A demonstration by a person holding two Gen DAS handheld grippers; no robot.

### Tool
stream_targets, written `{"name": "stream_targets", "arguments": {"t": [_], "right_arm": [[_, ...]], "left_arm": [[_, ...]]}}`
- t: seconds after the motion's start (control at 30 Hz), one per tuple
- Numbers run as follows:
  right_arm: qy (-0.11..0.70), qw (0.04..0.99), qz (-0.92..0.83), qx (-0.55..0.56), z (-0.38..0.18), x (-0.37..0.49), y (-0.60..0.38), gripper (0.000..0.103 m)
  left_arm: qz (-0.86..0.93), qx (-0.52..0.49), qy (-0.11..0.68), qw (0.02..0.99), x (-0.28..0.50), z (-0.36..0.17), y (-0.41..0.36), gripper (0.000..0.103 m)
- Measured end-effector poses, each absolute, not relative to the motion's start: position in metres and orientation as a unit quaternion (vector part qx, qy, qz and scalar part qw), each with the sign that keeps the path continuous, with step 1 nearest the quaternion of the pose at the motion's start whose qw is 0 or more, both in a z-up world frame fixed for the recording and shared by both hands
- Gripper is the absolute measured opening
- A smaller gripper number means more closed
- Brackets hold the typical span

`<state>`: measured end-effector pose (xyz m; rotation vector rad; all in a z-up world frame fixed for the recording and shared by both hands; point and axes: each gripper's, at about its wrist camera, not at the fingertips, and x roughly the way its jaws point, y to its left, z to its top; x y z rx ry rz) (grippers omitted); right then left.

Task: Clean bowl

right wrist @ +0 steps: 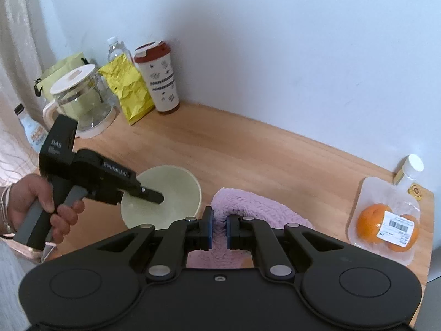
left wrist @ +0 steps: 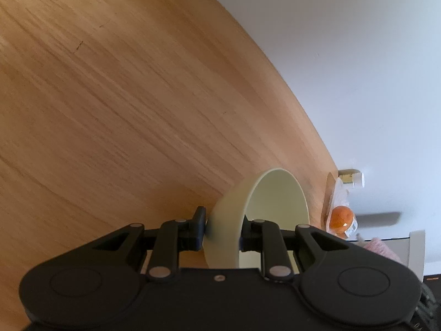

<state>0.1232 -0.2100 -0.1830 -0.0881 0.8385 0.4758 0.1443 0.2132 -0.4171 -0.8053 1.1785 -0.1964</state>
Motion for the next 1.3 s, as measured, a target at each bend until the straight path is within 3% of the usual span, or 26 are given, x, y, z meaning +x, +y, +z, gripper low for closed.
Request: {"name": "stream_targets", "arguments": {"t": [0.37,0.67,0.8,0.9,1.03,1.27,1.3], "right_arm": [[0.388,0.895,0.216,-0.049,-0.176,0.126,-0.206,0.010],[0.327,0.915,0.228,-0.066,-0.149,0.124,-0.183,0.010],[0.306,0.918,0.244,-0.070,-0.140,0.123,-0.170,0.010],[0.296,0.913,0.267,-0.087,-0.140,0.124,-0.155,0.010],[0.291,0.900,0.297,-0.132,-0.151,0.119,-0.133,0.010],[0.325,0.874,0.319,-0.172,-0.176,0.123,-0.110,0.010],[0.334,0.867,0.323,-0.180,-0.181,0.126,-0.105,0.010]], "left_arm": [[-0.092,-0.361,0.542,0.754,0.094,-0.445,0.193,0.020],[-0.090,-0.350,0.546,0.756,0.071,-0.461,0.180,0.020],[-0.093,-0.348,0.551,0.753,0.058,-0.465,0.165,0.040],[-0.107,-0.343,0.570,0.739,0.051,-0.463,0.151,0.043],[-0.100,-0.316,0.562,0.758,0.039,-0.444,0.143,0.064],[-0.096,-0.302,0.564,0.762,0.030,-0.438,0.114,0.075],[-0.091,-0.296,0.565,0.765,0.026,-0.439,0.111,0.081]]}}
